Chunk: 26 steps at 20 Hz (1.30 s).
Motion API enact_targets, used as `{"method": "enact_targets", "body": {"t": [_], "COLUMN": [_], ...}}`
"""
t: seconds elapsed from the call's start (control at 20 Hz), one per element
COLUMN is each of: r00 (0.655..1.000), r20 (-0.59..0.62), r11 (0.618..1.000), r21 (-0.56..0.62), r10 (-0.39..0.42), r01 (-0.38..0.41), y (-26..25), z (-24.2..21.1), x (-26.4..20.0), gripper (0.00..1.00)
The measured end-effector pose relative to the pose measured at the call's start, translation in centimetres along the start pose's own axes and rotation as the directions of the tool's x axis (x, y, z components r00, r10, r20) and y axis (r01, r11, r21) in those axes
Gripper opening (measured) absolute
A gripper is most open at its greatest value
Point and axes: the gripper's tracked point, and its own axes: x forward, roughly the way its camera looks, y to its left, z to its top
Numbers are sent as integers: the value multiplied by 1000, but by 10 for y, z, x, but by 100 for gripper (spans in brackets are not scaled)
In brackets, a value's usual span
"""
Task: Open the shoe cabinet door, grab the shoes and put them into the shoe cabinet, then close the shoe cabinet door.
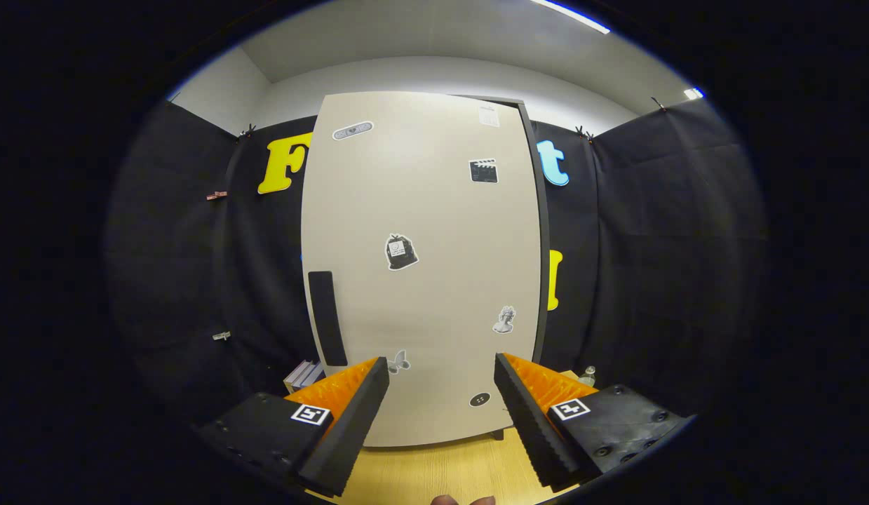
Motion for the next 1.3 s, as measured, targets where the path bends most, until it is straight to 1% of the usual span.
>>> {"method": "enact_targets", "body": {"t": [0.2,0.6,0.85,1.15,1.3], "r00": [1000,1000,1000,999,999], "r20": [-2,21,23,41,30], "r11": [1000,999,1000,1000,1000], "r21": [15,35,25,-18,-18], "r10": [10,-1,4,-19,-9], "r01": [-10,0,-4,20,10], "y": [2,-5,-6,-11,-7], "z": [4,14,15,17,12], "x": [3,4,2,-1,-1], "gripper": [98,98,98,98,98]}}
